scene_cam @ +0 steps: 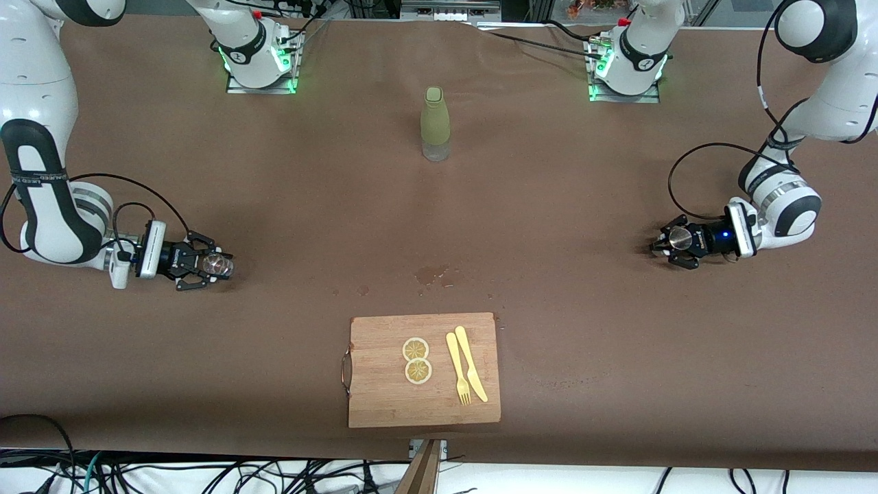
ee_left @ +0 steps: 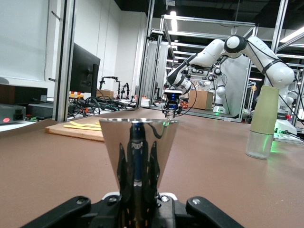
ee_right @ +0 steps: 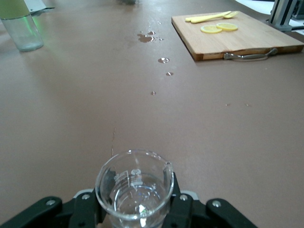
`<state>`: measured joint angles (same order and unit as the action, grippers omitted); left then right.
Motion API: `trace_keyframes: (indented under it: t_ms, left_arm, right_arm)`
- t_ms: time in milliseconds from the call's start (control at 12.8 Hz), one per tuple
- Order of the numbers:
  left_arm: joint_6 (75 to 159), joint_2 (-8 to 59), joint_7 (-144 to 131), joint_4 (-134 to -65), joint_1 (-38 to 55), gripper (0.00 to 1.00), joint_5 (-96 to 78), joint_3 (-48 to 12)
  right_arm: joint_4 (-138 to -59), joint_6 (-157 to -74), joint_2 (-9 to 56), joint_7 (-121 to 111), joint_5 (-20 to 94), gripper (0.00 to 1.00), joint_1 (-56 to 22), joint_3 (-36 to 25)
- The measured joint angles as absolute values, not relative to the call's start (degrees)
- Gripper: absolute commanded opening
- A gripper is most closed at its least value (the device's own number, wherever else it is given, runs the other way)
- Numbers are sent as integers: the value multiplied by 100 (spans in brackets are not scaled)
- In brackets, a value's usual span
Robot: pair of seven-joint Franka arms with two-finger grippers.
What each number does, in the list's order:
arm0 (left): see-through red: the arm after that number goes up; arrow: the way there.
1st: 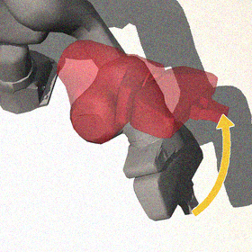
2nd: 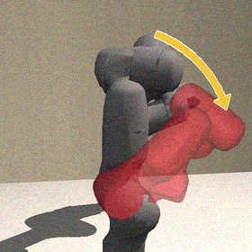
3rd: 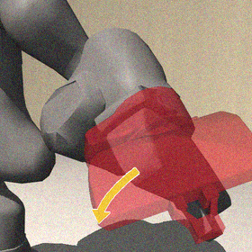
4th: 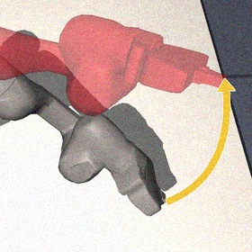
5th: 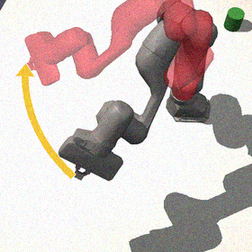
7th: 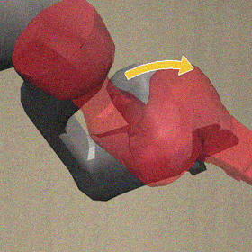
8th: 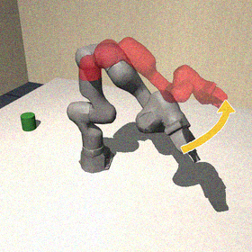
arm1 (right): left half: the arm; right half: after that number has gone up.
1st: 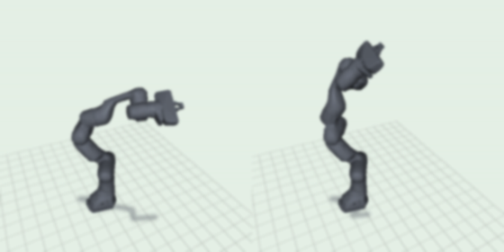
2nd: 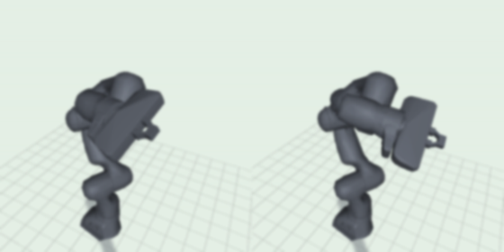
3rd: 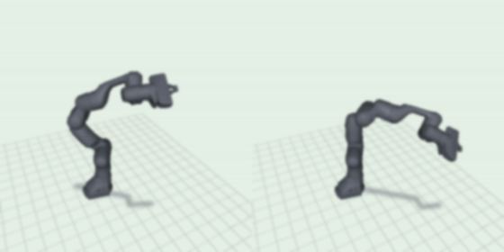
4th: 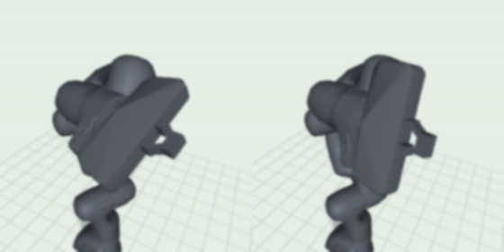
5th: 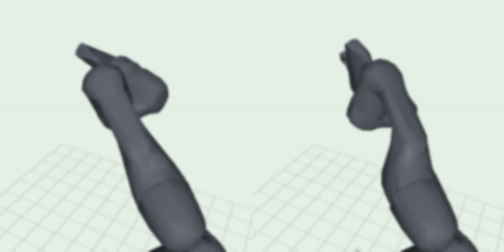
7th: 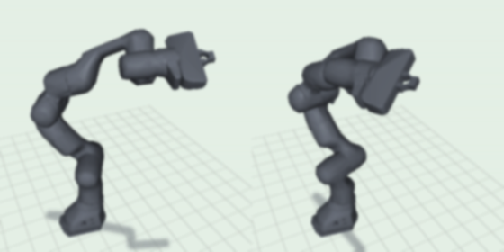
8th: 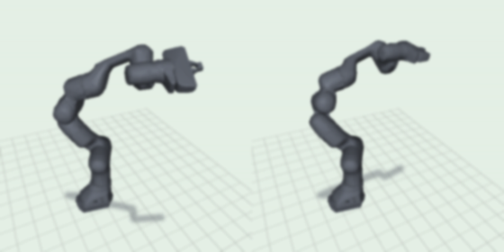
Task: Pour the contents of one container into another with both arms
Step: 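Set the glass cup down and open the right gripper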
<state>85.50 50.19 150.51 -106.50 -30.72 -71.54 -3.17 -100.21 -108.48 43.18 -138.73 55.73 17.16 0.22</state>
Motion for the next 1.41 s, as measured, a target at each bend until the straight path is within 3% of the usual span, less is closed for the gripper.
trace_keyframes:
  t_ms: [235,313,391,470,861,1409]
  left_arm:
    - [8550,5030,15277,-10650,-3056,0,-7154,-323]
    - [8550,5032,15332,-10650,-3050,0,-7154,-324]
    - [8550,5043,15370,-10650,-3040,0,-7154,-324]
    - [8550,5073,15425,-10650,-3020,0,-7154,-324]
    - [8568,5143,15508,-10646,-2969,0,-7154,-322]
    - [8634,5146,15542,-10636,-2969,0,-7154,-320]
  right_arm:
    - [-10020,-10914,4333,-13874,5573,62,1716,-2]
    - [-10020,-10930,4337,-13874,5574,63,1716,-4]
    - [-10020,-10936,4340,-13874,5574,86,1716,-3]
    - [-10020,-10936,4343,-13874,5574,100,1716,-3]
    - [-9995,-10937,4361,-13874,5557,100,1712,-34]
    - [-9906,-10660,4086,-13679,4661,100,1722,-591]
